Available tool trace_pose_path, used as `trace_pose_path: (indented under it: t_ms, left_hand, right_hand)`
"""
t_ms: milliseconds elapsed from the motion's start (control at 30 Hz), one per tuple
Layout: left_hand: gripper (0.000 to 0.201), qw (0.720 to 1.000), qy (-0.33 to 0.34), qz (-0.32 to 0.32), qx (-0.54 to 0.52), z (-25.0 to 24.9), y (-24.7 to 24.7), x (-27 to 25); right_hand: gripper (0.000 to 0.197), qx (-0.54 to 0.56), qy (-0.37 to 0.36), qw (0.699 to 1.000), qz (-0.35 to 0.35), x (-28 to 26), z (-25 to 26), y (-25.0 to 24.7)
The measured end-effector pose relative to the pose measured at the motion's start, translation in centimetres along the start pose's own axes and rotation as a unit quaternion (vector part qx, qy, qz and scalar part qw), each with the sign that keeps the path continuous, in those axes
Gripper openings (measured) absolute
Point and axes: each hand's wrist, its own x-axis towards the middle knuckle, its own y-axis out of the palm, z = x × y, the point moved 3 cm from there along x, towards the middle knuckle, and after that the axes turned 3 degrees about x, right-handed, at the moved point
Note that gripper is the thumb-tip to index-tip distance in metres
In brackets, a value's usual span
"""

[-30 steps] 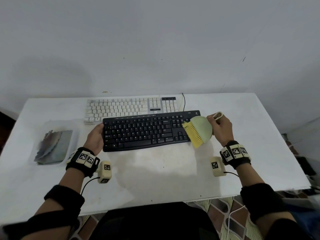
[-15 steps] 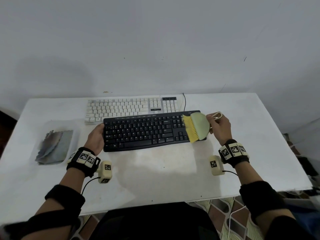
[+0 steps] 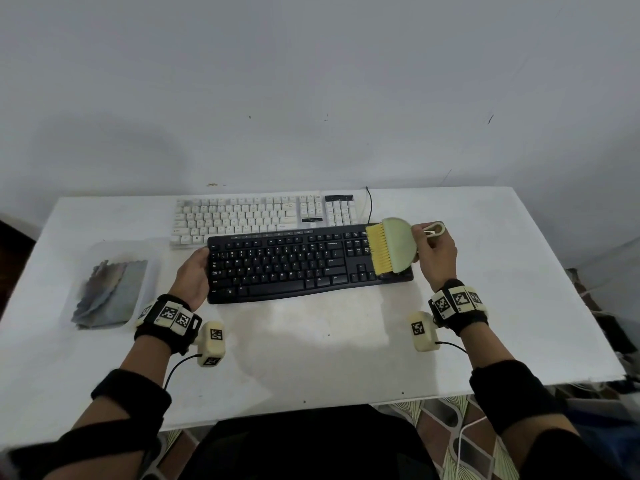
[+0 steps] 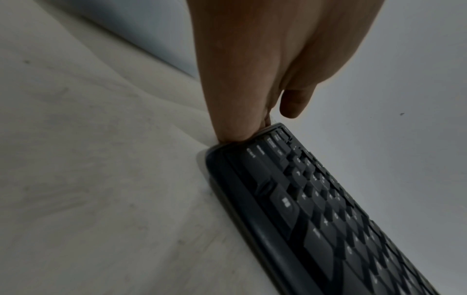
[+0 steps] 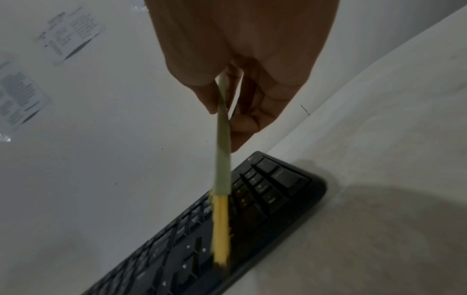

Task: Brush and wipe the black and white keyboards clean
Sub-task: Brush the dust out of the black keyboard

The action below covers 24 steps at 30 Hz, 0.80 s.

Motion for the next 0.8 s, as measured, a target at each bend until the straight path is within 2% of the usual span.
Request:
trace_pose_path:
  t_ms: [133,200,367,433,600,800]
  left_hand:
    - [0.034,1.0,-0.003,0.005,-0.003,0.1,0.0,0.1]
    - [0.035,1.0,-0.006,0.004,-0.006,0.0,-0.1,0.1]
    - [0.028,1.0,-0.005,0.009,-0.012,-0.1,0.1,-0.1]
    - [0.027,1.0,-0.004,0.005,-0.01,-0.1,0.2,-0.2]
    - [0.025,1.0,-0.006,-0.008,-0.01,-0.2,0.2,-0.3]
    - [0.028,1.0,-0.006,0.0,-0.005,-0.2,0.2,-0.4]
  right_hand:
    - [0.022,-0.029,0.025,0.998,0.051,0.2,-0.8,-0.8]
    - [0.023,-0.043,0.033,0.997,0.055,0.1,-0.6,-1.2]
    - [0.021,-0.007,-0.021,0.999,-0.038,-0.5,1.8,-0.8]
    - [0.021,-0.013,-0.056,0.997,-0.045,-0.5,2.8,0.1]
    - [0.02,-0.109,-0.154,0.981,0.046,-1.4,4.5,3.1]
    - [0.024,-0.192,-0.195,0.953,0.132,-1.9,4.8,3.7]
